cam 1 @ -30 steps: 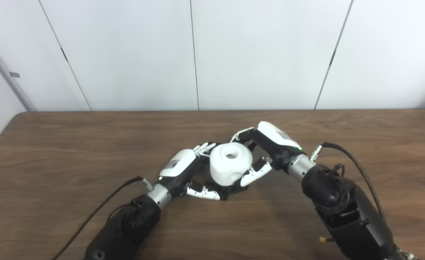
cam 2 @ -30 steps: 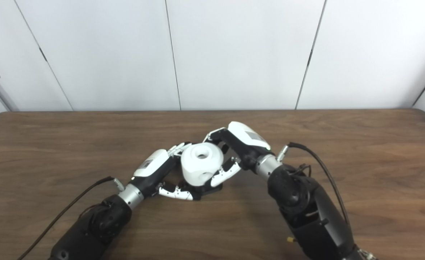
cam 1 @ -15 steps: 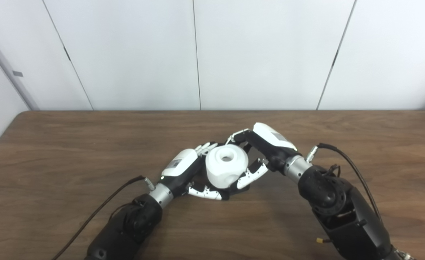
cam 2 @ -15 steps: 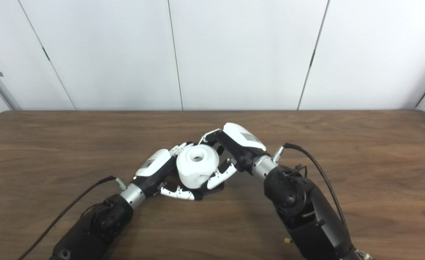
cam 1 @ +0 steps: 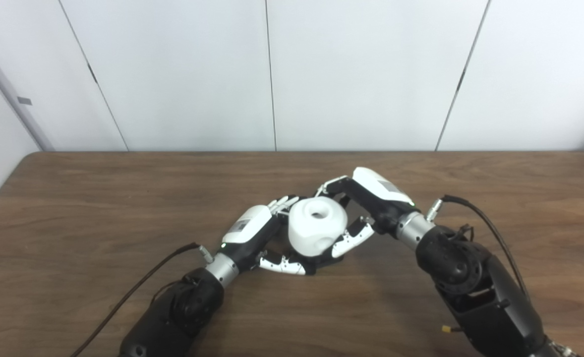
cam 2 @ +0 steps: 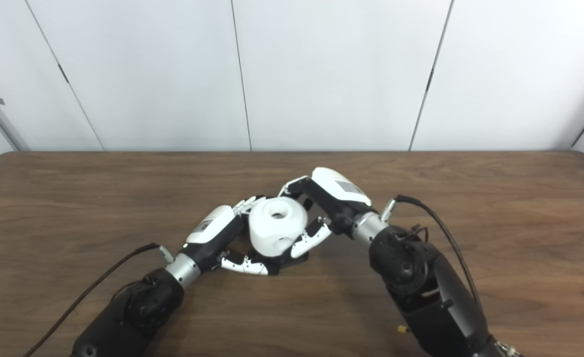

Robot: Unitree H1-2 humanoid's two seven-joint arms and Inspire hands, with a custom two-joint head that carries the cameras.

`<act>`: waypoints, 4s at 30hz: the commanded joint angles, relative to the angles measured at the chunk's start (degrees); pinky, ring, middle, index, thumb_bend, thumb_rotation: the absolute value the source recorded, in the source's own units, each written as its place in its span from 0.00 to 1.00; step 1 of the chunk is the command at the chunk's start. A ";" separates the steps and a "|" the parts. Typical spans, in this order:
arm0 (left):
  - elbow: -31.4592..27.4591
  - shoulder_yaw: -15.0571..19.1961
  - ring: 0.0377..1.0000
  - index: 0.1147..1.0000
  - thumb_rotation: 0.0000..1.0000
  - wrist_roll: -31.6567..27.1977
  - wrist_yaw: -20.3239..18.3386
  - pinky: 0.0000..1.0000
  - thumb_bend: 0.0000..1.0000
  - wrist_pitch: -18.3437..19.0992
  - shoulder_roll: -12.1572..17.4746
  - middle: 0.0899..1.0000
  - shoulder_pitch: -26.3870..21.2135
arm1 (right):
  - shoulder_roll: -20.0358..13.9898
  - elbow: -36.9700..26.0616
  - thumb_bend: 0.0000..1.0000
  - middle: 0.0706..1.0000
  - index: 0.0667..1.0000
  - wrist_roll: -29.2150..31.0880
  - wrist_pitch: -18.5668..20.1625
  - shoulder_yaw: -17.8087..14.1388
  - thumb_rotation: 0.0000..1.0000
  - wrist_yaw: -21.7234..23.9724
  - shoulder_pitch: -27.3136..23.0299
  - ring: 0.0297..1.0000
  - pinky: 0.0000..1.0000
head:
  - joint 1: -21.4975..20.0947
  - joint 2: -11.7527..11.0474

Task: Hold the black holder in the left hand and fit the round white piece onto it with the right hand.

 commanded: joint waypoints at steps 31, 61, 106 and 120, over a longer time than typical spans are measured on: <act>2.57 -3.28 1.00 0.42 0.06 1.72 -4.05 1.00 0.52 1.13 -1.62 0.96 3.02 | 1.11 -4.75 0.52 0.71 0.44 -2.51 -1.31 1.08 0.14 2.46 -4.58 0.72 0.60 | 0.75 0.47; 0.48 -2.94 1.00 0.42 0.06 1.52 -4.89 1.00 0.52 2.89 -0.65 0.96 3.36 | -1.35 -1.95 0.52 0.71 0.44 -3.88 -4.40 1.20 0.14 2.35 -3.80 0.72 0.60 | 0.90 0.75; 0.07 -3.16 1.00 0.42 0.06 1.31 -4.83 1.00 0.52 2.89 -0.47 0.96 3.37 | 0.45 -3.97 0.90 0.82 0.96 -3.63 -3.16 -0.04 0.29 2.22 -2.07 0.75 0.60 | 0.86 1.12; 0.51 -2.74 1.00 0.42 0.06 0.97 -4.85 1.00 0.52 2.91 0.02 0.96 3.06 | -8.45 -9.17 0.97 0.92 0.93 1.69 1.26 -2.86 0.23 14.91 -4.58 0.82 0.64 | 0.57 0.59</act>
